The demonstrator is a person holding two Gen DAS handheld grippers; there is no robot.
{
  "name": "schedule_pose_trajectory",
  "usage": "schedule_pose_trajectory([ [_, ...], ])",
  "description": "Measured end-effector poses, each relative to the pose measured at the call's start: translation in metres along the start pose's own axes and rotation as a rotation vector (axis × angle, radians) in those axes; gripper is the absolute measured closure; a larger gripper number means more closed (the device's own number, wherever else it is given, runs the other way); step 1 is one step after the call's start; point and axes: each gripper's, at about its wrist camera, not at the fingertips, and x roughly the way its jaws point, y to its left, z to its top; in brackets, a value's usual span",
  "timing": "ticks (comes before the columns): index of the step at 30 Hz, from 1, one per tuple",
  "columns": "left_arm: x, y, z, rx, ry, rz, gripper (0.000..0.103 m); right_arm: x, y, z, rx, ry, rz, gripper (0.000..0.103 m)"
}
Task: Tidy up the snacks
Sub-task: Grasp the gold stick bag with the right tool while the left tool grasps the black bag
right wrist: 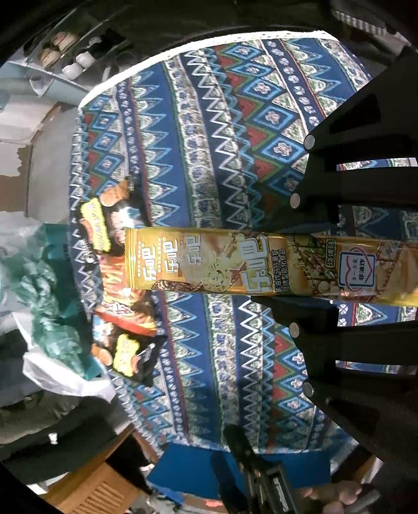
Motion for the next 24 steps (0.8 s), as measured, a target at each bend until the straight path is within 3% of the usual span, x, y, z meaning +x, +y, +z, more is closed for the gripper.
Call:
schedule_pose_trajectory([
  [7,0.001,-0.006,0.033,0.006,-0.037,-0.011,0.021,0.000,0.006,0.027,-0.026,-0.038,-0.010,0.074],
  [10,0.004,-0.010,0.047,0.033,-0.057,0.004,0.013,0.003,0.004,0.036,-0.046,-0.046,-0.018,0.074],
  [13,0.010,-0.014,0.062,0.053,-0.065,0.019,0.013,0.008,0.001,0.049,-0.073,-0.052,-0.037,0.074],
  [24,0.038,-0.028,0.100,0.086,-0.056,-0.049,0.013,0.008,-0.010,0.097,-0.142,-0.048,-0.047,0.074],
])
